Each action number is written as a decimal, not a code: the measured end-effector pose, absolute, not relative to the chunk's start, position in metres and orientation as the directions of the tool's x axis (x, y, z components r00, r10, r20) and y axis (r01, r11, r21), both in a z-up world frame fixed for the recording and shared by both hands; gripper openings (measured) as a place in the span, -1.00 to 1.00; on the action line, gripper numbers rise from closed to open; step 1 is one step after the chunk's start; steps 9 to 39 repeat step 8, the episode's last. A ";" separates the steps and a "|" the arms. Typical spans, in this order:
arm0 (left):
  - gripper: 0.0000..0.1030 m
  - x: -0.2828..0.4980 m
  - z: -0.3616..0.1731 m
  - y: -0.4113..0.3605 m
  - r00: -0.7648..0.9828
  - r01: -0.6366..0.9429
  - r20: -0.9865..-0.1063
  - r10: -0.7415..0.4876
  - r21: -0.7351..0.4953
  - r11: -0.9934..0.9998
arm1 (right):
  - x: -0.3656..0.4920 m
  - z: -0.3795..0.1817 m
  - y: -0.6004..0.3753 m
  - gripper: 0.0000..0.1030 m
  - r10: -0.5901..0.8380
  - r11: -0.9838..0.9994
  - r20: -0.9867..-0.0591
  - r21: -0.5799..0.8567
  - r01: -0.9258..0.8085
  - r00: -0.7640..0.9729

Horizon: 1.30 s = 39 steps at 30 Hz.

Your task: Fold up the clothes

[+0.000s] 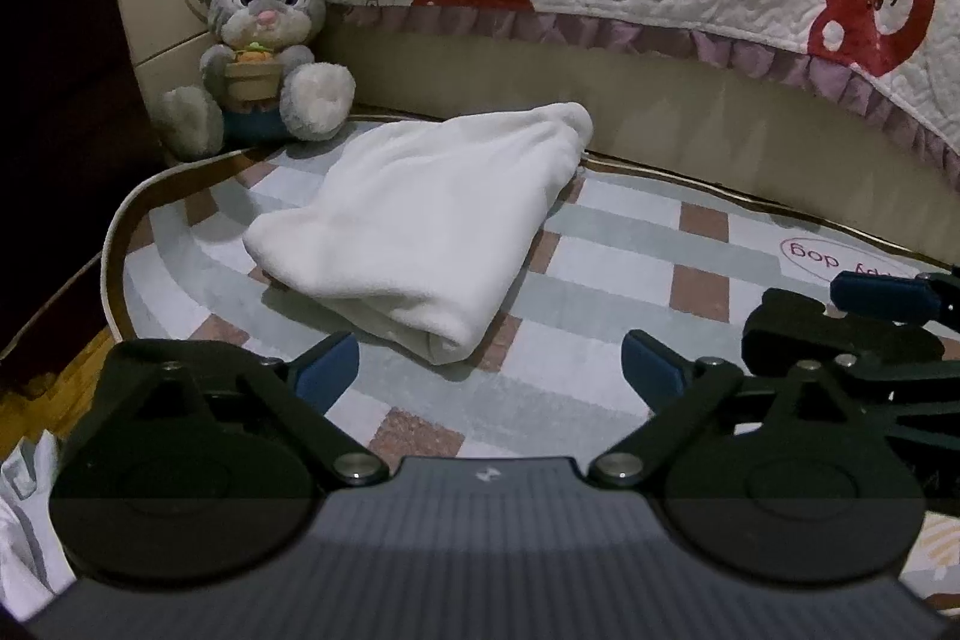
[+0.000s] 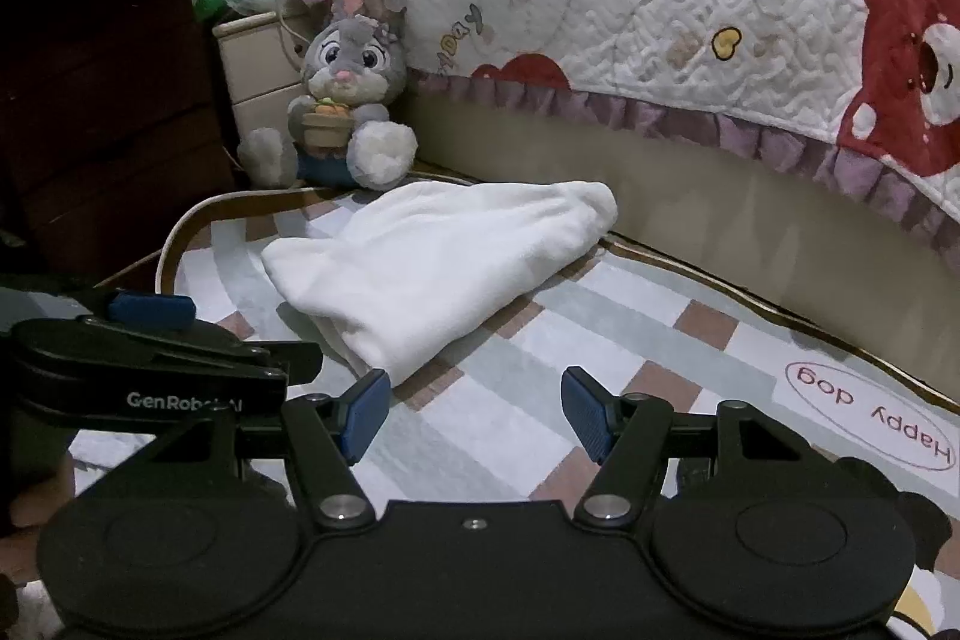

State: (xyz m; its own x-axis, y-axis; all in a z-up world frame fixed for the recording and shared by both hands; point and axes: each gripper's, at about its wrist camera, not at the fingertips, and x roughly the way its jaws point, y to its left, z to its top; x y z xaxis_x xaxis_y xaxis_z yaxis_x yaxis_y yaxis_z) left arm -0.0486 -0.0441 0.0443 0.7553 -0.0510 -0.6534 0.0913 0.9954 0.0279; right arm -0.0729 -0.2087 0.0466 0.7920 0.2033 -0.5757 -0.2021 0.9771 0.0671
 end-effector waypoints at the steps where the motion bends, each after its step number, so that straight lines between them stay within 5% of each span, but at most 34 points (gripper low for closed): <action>1: 0.85 -0.048 0.044 -0.044 0.755 0.093 -0.654 -0.050 0.031 0.995 | -0.072 0.047 -0.209 0.32 0.203 0.977 -0.576 0.068 -0.200 0.792; 39: 0.88 -0.043 0.036 -0.040 0.730 0.113 -0.680 -0.072 0.016 0.993 | -0.070 0.044 -0.208 0.32 0.195 0.978 -0.585 0.059 -0.199 0.787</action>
